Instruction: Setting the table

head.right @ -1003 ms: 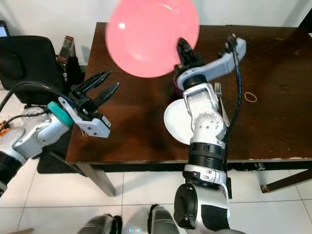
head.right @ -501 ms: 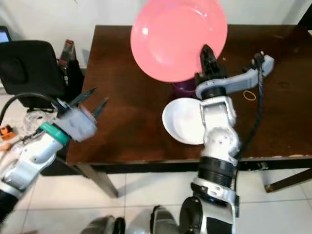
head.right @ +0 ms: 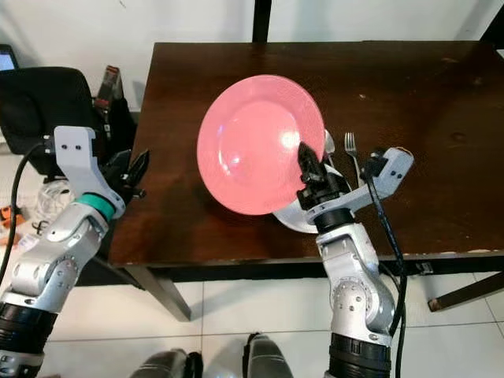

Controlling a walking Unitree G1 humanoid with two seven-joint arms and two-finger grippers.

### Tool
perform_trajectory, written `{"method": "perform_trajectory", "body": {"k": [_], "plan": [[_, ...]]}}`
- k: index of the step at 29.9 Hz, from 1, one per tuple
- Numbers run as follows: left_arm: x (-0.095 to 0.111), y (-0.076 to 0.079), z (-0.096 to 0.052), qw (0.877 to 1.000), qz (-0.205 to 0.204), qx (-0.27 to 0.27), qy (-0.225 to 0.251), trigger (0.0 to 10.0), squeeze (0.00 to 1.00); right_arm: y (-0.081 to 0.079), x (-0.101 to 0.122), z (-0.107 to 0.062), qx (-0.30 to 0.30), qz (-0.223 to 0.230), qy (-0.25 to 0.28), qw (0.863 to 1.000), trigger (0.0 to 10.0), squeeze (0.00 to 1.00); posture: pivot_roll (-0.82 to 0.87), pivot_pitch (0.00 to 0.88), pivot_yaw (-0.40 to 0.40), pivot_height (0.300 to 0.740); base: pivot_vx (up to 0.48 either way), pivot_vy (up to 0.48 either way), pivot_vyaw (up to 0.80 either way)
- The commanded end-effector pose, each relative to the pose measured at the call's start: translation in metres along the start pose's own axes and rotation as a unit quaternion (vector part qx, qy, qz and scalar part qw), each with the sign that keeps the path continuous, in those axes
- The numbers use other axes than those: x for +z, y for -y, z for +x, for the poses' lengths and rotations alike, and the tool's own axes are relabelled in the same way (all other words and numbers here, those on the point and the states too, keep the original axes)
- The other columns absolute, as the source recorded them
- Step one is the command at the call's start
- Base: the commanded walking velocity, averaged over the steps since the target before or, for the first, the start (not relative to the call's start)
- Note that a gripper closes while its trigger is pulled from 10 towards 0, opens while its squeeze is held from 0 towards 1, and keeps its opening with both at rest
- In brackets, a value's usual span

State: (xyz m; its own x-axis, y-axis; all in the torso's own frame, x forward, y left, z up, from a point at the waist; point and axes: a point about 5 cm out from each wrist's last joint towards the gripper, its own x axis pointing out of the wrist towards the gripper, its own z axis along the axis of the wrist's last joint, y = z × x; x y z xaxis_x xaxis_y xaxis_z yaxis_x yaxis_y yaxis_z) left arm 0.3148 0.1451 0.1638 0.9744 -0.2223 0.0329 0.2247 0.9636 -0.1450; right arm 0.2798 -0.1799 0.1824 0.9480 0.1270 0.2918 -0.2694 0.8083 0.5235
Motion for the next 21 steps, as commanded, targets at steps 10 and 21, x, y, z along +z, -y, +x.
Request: {"method": "perform_trajectory", "body": {"k": [10,21], "plan": [[0.004,0.015,0.013,1.0,-0.003,0.001,-0.02,10.0,0.0,0.009,0.015,-0.009,-0.101,-0.028,0.068,0.992,10.0,0.0,-0.04,0.005,0.085,0.74,0.0,0.0,0.0],[0.004,0.014,0.018,1.0,0.017,0.018,-0.013,10.0,0.0,0.01,0.01,-0.011,-0.119,-0.008,0.074,0.99,10.0,0.0,-0.04,0.006,0.084,0.74,0.0,0.0,0.0]]}}
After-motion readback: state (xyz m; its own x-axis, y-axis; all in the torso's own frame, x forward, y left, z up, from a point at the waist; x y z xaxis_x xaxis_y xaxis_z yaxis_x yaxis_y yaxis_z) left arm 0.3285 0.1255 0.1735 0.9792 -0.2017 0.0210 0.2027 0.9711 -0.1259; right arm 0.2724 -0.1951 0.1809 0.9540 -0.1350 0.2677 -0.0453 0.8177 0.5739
